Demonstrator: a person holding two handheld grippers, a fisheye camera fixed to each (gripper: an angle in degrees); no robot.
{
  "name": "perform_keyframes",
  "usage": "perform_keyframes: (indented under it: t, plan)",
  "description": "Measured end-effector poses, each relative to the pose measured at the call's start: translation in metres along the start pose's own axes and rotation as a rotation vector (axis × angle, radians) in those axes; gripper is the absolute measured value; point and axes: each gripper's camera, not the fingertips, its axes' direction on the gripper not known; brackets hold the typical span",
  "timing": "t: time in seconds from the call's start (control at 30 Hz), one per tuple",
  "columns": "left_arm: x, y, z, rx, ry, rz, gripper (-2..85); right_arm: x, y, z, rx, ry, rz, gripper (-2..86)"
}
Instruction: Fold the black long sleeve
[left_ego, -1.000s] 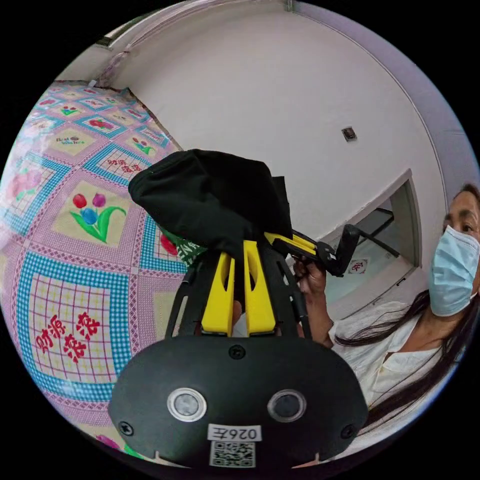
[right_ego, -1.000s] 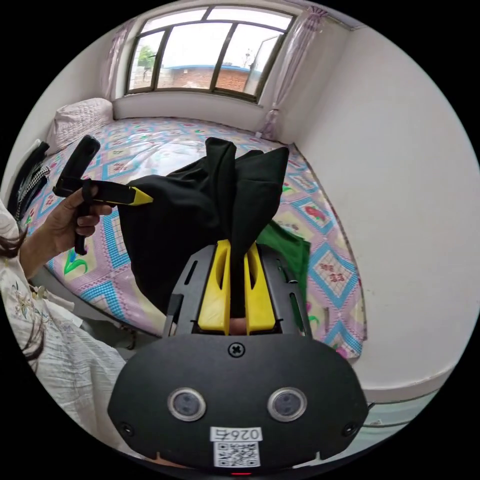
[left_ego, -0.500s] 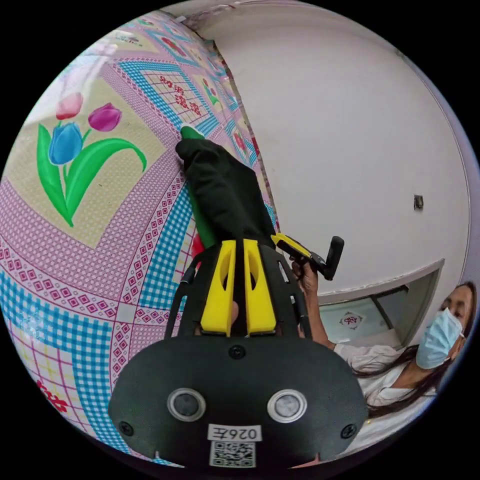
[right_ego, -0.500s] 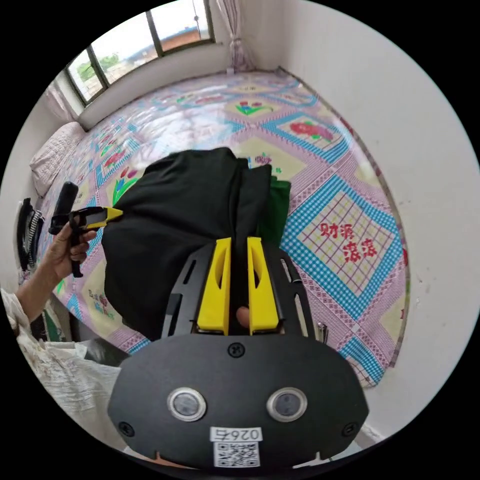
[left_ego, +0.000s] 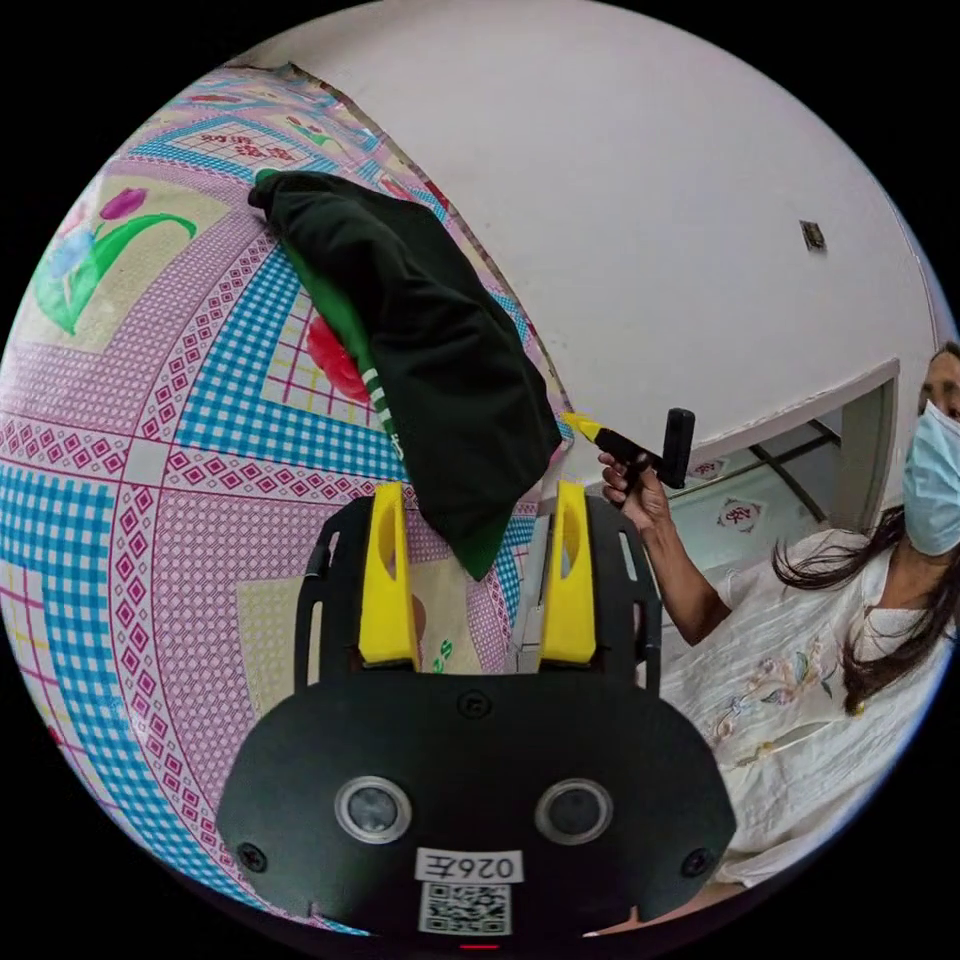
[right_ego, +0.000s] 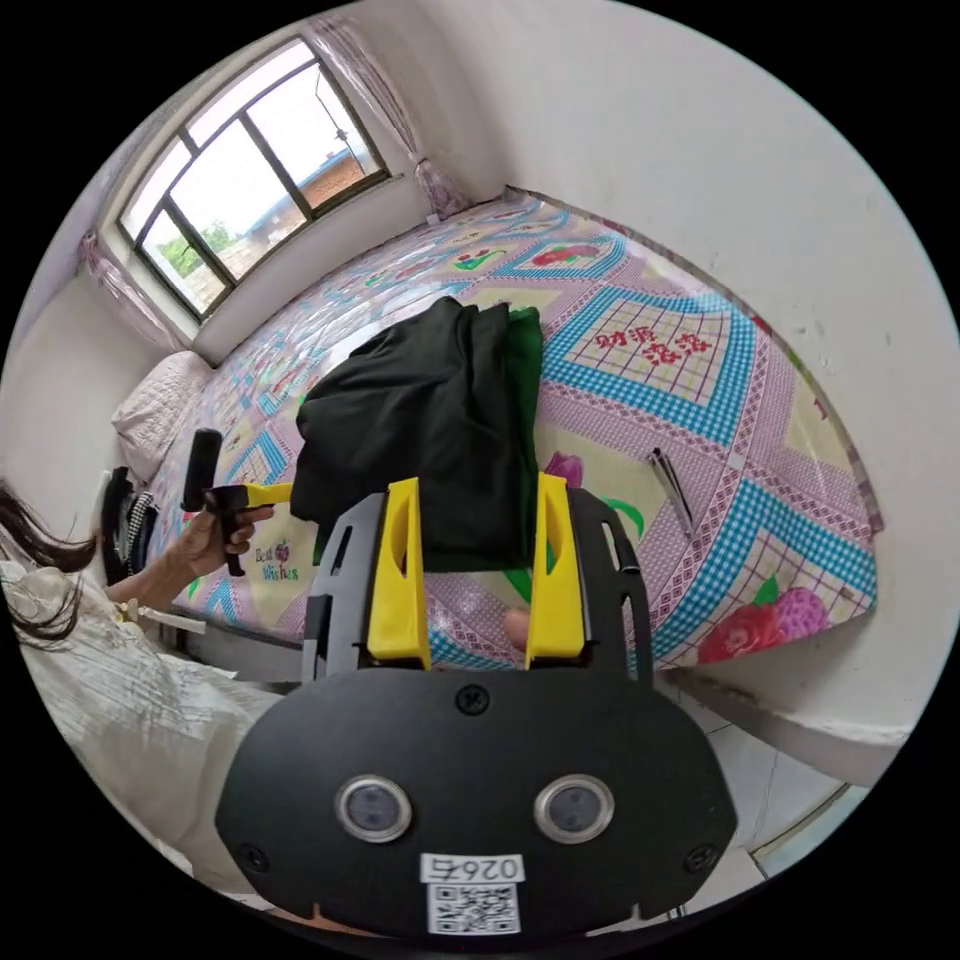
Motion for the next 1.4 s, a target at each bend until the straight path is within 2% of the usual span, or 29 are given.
perform_keyframes:
  t: [0.07,0.13,0.2,0.3,0.43,0.53,0.6,0.7,0.8,0.87,1.0,1.1,1.13,1.17,1.2,1.27,1.33,1.4]
  plan:
    - [-0.003,-0.007,0.004,-0.049,-0.019,-0.004,14.2,0.011,-0.007,0.017,-0.035,-0.036,0.001,12.8]
    - [-0.008,-0.014,0.0,-0.087,-0.059,-0.052,11.5,0.018,-0.023,0.042,-0.105,-0.09,-0.034,3.1]
    - [-0.011,-0.025,-0.015,-0.111,0.005,-0.138,9.3,0.022,-0.041,0.048,-0.137,-0.082,-0.007,-0.3]
    - [0.013,-0.032,-0.038,-0.082,0.127,-0.167,8.7,0.015,-0.077,0.015,-0.102,-0.127,-0.049,-1.3]
    - [0.015,-0.03,-0.05,-0.092,0.06,-0.199,8.7,0.022,-0.113,-0.018,-0.116,-0.073,-0.091,-1.4]
    - [-0.034,-0.005,-0.03,-0.091,0.176,-0.399,9.3,0.057,-0.12,0.031,-0.282,-0.086,-0.057,-0.7]
    - [-0.073,0.026,-0.014,-0.039,0.362,-0.548,9.5,0.08,-0.116,0.068,-0.372,-0.099,-0.014,1.4]
    - [-0.098,0.058,-0.012,0.041,0.576,-0.647,7.3,0.102,-0.116,0.069,-0.327,-0.097,0.058,4.1]
    - [-0.095,0.07,-0.019,-0.023,0.577,-0.601,0.5,0.094,-0.123,0.032,-0.202,0.026,0.075,5.5]
    - [-0.085,0.065,-0.034,0.016,0.535,-0.53,-0.4,0.072,-0.132,0.009,-0.112,0.057,0.034,5.2]
    - [-0.063,0.011,-0.062,0.136,0.447,-0.282,-0.9,0.009,-0.168,0.012,0.025,-0.163,-0.129,3.4]
    - [-0.061,-0.043,-0.045,0.111,0.397,-0.143,-1.0,-0.01,-0.189,0.071,-0.038,-0.303,-0.202,2.5]
    - [-0.063,-0.052,-0.036,0.075,0.358,-0.129,-1.0,-0.004,-0.187,0.101,-0.075,-0.289,-0.202,1.8]
    - [-0.071,-0.064,-0.014,-0.038,0.227,-0.117,-1.0,0.001,-0.184,0.118,-0.115,-0.259,-0.195,1.4]
    - [-0.081,-0.068,0.008,-0.119,0.187,-0.118,-1.0,0.017,-0.173,0.141,-0.146,-0.249,-0.177,0.8]
    - [-0.096,-0.061,0.014,-0.042,0.323,-0.207,-1.0,0.056,-0.163,0.136,-0.083,-0.343,-0.07,-0.4]
    - [-0.095,-0.055,0.011,0.018,0.351,-0.2,-1.0,0.095,-0.169,0.12,-0.082,-0.411,-0.006,-0.8]
    - [-0.092,-0.056,0.003,0.143,0.358,-0.182,-1.0,0.115,-0.181,0.1,0.005,-0.426,0.01,-0.9]
